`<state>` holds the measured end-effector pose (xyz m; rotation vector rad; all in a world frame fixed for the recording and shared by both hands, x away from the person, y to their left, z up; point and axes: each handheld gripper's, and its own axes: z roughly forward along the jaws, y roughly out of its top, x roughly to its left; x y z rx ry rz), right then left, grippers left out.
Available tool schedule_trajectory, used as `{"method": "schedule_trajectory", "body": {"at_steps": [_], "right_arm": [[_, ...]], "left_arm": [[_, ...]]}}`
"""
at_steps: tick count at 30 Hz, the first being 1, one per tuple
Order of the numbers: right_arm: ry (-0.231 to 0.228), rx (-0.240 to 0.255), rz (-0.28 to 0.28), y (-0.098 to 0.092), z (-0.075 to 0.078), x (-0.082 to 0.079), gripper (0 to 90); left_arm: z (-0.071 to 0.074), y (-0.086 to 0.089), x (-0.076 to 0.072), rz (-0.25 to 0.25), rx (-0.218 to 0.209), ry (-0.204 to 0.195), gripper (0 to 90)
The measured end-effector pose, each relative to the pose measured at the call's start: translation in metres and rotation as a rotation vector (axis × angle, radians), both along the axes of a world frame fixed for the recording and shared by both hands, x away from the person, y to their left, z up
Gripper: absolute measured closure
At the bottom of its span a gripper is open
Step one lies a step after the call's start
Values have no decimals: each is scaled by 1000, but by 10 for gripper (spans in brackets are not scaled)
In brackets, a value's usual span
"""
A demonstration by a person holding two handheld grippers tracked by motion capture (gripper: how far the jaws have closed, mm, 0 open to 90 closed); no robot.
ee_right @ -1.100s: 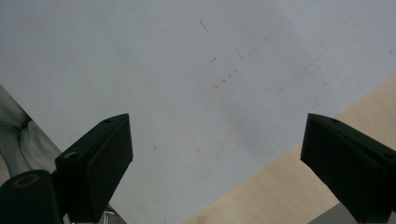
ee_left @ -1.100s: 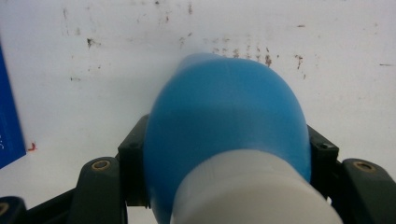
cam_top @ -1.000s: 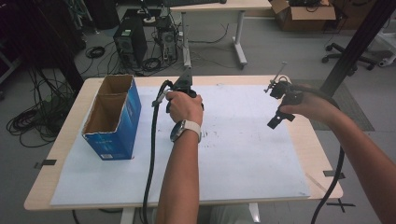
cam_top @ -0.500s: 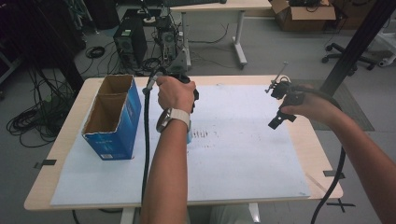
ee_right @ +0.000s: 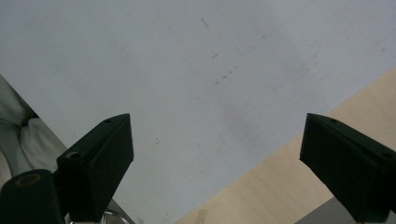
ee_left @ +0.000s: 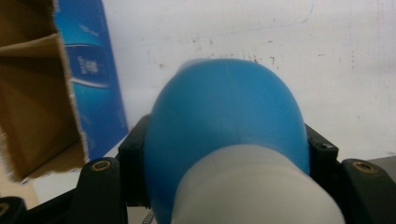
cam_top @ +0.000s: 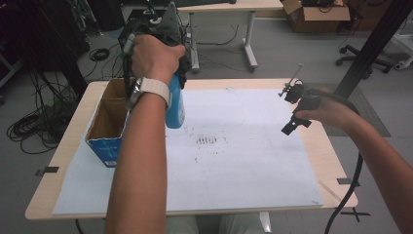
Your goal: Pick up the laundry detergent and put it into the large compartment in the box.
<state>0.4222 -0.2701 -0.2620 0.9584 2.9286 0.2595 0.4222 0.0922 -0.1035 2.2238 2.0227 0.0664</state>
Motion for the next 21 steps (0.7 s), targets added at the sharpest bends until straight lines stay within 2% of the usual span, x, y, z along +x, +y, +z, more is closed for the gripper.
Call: {"method": "schedule_trajectory", "body": {"at_steps": [1,2,4,5,10,11,14,21], "right_arm": [[-2,1,0,0,0,0,95],[-1,1,-4,0,0,0,94],[-4,1,-5,-1,0,0,94],[-5,-1,-5,-1,0,0,94],[-7,1,-14,-3,0,-1,93],[-7,1,-14,-3,0,-1,93],[-4,1,-19,-3,0,-2,92],[-7,-5,-38,-2,1,-2,92]], "left_arm": [[0,0,0,0,0,0,374],[11,6,-2,3,10,8,374],[16,10,-2,4,15,11,375],[23,16,-4,1,24,20,375],[41,41,-7,-20,30,-9,374],[41,41,-7,-20,30,-9,374],[45,65,-11,-9,42,-34,374],[39,100,-12,-8,129,-67,374]]}}
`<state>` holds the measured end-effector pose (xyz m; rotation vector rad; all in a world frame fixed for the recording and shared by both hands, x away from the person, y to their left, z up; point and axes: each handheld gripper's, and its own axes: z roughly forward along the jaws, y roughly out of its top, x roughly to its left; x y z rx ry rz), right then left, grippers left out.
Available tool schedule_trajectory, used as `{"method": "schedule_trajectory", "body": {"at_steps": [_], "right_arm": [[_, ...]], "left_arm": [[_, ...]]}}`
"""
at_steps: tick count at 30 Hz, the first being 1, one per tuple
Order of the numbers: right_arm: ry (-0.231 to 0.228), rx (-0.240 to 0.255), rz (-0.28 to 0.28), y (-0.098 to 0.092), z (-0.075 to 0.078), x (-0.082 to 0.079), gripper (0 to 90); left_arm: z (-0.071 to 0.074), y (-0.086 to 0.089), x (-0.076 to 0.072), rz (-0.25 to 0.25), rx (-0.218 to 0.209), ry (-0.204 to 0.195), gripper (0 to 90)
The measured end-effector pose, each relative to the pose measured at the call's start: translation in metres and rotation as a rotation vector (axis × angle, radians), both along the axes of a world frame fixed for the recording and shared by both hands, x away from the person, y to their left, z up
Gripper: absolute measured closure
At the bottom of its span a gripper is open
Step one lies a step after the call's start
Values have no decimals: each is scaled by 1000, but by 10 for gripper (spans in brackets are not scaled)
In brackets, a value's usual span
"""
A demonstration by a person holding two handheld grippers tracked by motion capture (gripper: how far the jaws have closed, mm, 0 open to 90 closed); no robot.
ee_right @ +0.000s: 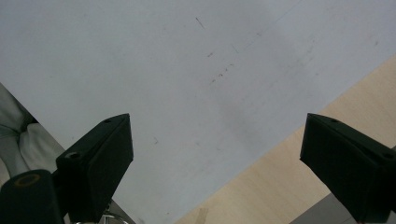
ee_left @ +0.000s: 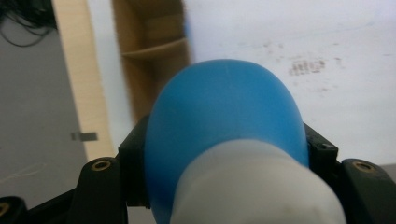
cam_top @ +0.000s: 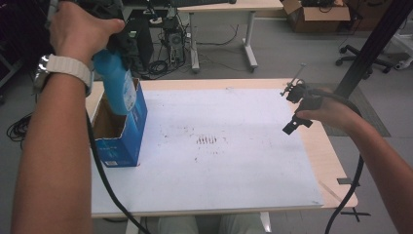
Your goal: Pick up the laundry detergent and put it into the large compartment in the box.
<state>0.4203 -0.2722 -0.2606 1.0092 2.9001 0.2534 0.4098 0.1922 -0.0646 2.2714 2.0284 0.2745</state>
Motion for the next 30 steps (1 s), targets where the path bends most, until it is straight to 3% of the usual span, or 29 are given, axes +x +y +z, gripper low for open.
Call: {"method": "schedule_trajectory", "body": {"at_steps": [3,9,13,14,15,23,30], "right_arm": [[-3,0,-5,2,0,1,92],[1,-1,-1,7,-4,0,91],[4,0,-4,6,-6,0,91],[5,-1,-9,5,-7,1,91],[5,-1,-9,5,-7,1,91],[7,-7,-21,5,-7,0,91],[3,-11,-18,8,-6,-2,91]], "left_arm": [[-7,9,2,-4,35,-14,374],[-27,26,5,-26,21,-30,374],[-42,32,8,-40,35,-30,374],[-52,37,9,-38,35,-31,374],[-52,37,9,-38,35,-31,374],[-98,52,13,-46,24,-11,374],[-126,63,11,-49,-9,-14,373]]}}
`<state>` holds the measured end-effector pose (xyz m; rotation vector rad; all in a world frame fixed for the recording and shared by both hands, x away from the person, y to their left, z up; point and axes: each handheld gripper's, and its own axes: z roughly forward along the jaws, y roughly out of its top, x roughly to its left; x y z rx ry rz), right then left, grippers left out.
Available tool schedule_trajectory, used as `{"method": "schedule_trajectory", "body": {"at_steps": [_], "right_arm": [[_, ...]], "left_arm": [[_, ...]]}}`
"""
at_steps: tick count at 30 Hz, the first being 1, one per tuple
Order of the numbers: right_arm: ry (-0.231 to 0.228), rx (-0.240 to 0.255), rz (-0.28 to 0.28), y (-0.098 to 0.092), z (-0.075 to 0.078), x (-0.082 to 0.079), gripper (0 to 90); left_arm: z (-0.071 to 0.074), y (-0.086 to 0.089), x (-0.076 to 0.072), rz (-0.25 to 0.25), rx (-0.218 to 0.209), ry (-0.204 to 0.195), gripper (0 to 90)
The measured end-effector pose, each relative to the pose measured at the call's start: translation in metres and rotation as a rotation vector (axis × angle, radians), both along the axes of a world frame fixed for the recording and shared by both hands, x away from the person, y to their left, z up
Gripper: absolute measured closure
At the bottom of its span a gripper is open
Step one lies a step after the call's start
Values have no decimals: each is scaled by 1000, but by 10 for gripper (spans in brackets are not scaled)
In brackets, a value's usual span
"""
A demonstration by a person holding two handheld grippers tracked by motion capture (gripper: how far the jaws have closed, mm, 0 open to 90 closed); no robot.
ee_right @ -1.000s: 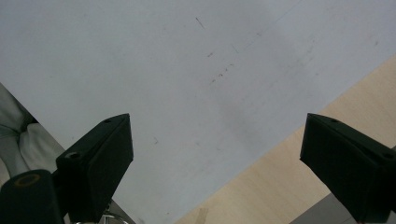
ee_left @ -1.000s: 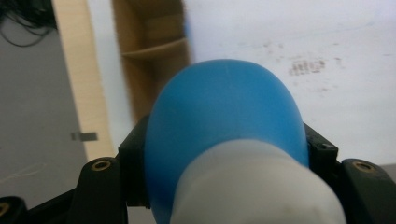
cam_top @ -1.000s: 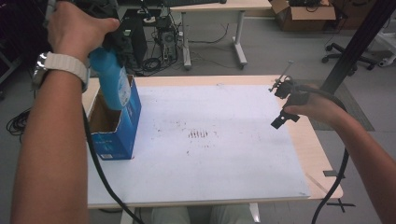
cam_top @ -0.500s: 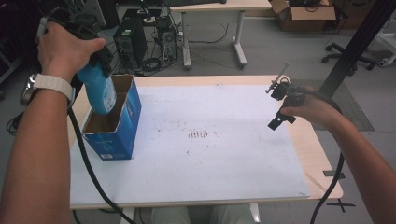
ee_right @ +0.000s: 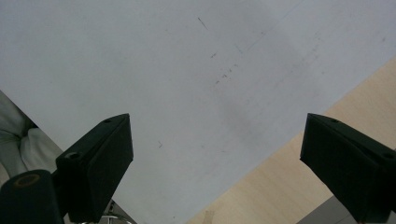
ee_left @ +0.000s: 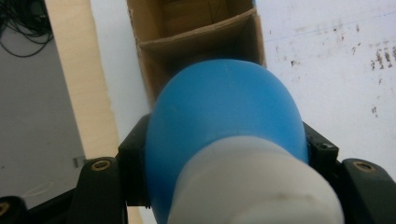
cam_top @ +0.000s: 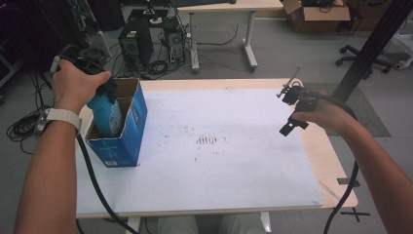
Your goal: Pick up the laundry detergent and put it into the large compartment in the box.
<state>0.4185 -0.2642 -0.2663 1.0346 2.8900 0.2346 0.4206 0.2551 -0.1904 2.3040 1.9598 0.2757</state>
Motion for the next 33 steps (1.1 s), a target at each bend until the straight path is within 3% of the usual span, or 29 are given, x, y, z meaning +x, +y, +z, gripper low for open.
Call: {"method": "schedule_trajectory", "body": {"at_steps": [7,19,33], "right_arm": [[1,-5,1,2,-3,0,92],[9,-7,0,2,-8,-1,92],[21,-11,-1,4,-13,1,91]], "left_arm": [[-30,7,-1,-11,-13,7,374],[-67,12,-2,-9,-26,12,374],[-90,11,0,-17,-20,46,373]]}}
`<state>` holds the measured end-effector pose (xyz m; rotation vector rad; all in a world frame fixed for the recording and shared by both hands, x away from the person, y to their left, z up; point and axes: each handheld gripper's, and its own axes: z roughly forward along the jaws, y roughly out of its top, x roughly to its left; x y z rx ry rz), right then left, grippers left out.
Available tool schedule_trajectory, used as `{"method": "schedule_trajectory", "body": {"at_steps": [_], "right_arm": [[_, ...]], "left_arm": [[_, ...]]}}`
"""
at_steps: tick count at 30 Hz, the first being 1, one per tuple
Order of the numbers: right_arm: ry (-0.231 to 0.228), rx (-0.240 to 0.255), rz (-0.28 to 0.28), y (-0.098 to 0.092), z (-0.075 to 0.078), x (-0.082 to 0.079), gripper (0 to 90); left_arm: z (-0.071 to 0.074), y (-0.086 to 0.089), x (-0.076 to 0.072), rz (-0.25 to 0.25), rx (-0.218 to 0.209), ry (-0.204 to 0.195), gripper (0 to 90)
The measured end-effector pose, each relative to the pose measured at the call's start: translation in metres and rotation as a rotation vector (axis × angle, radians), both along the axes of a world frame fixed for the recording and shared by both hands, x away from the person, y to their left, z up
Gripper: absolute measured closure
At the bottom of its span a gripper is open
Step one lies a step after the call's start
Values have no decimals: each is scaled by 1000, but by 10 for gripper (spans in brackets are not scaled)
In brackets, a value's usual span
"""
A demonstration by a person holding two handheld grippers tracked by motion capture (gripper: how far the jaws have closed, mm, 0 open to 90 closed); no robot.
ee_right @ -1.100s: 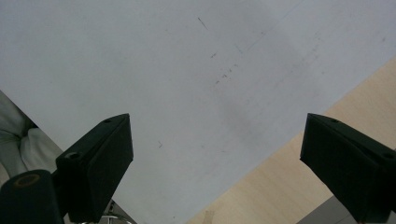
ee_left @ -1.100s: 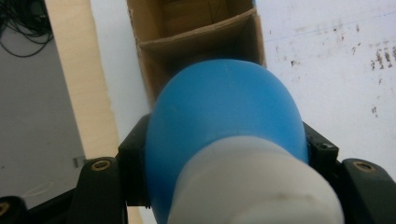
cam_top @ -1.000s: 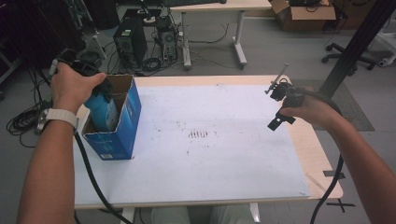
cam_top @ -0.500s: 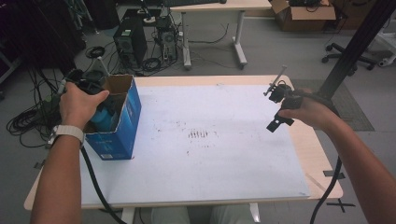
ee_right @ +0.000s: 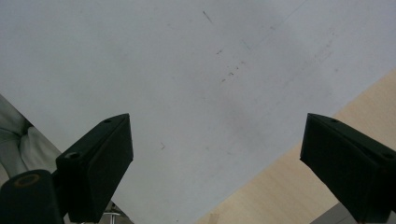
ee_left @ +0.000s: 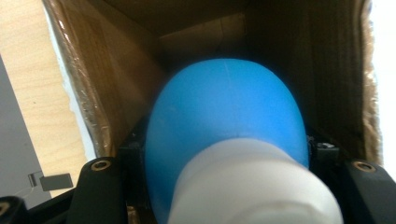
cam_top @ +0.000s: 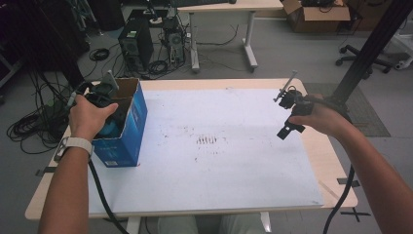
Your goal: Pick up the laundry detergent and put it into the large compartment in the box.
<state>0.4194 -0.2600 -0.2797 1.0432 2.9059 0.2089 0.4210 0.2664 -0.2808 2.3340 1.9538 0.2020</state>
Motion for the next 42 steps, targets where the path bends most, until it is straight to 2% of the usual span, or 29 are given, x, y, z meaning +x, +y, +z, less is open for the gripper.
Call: {"method": "schedule_trajectory", "body": {"at_steps": [25,30,38,42], "right_arm": [[8,0,-5,-1,-4,0,91],[9,1,1,1,-4,0,91],[8,1,0,-1,-3,-2,91],[9,1,3,-1,-3,-3,91]], "left_arm": [[-5,3,5,26,-16,-7,354],[-3,4,4,27,-27,-13,338],[8,4,1,41,-43,-49,310],[12,3,0,42,-37,-56,280]]}}
